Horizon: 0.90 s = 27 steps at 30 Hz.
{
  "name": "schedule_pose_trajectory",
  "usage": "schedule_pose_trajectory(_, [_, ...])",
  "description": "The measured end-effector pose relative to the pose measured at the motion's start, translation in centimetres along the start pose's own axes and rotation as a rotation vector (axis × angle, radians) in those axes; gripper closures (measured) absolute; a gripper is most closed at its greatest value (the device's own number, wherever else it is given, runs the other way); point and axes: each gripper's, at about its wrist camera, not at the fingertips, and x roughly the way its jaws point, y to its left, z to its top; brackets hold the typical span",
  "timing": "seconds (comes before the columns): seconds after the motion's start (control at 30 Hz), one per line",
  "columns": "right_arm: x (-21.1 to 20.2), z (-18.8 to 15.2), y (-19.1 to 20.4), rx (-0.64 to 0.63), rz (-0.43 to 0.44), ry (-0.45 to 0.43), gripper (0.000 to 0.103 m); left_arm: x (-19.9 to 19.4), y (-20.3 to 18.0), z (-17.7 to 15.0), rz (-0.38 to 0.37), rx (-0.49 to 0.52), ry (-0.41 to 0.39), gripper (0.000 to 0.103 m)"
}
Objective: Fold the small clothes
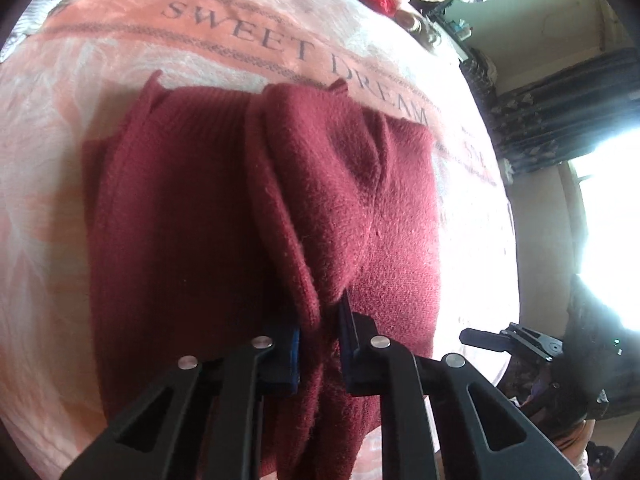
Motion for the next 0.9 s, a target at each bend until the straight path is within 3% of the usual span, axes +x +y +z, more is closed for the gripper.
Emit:
schedule_pose_trajectory(0.1, [-0.4, 0.2, -0.5, -0.002, 0.004, -0.010, 0.019, -4.1, 0.4, -1.0, -0.076, -0.002, -0.067, 0.090])
schedule_pose_trajectory(0.2, [-0.8, 0.4, -1.2, 0.010, 0.013, -0.020, 0.019, -7.2, 2.2, -1.6, -0.035, -0.001, -0.090, 0.090])
schedule_pose_trajectory(0.3, [-0.6, 0.4, -1.5, 0.014, 0.023, -0.017, 0.019, -6.2, 6.1, -1.3, 0.008, -0.038, -0.035, 0.089])
schedule_pose_trajectory(0.37, [0.0, 0.4, -1.5, 0.013, 0.040, 0.001, 0.019, -3.9, 8.4, -1.5, -0.006, -0.083, 0.028, 0.087])
schedule_pose_trajectory(0.53, [2.8, 0.5, -0.3, 0.049, 0.173, 0.076, 0.019, -4.4, 7.4, -1.9, 0.017, -0.020, 0.014, 0.078])
schedule_pose_trajectory(0.6, [3.5, 0.8, 0.0, 0.043, 0.169, 0.083, 0.019, -5.5, 6.2, -2.0, 0.052, 0.008, -0.010, 0.069])
schedule_pose_trajectory(0.67, [3.7, 1.4, 0.3, 0.024, 0.158, 0.080, 0.019, -6.3, 5.5, -2.2, 0.055, 0.016, -0.045, 0.038])
schedule_pose_trajectory(0.73, [3.5, 2.2, 0.7, 0.015, 0.162, 0.064, 0.019, -6.8, 5.2, -2.3, 0.083, 0.015, -0.060, 0.027])
schedule_pose_trajectory(0.9, [3.4, 4.3, 1.6, -0.014, 0.124, 0.023, 0.016, -5.2, 6.3, -1.4, 0.087, -0.031, -0.008, 0.024])
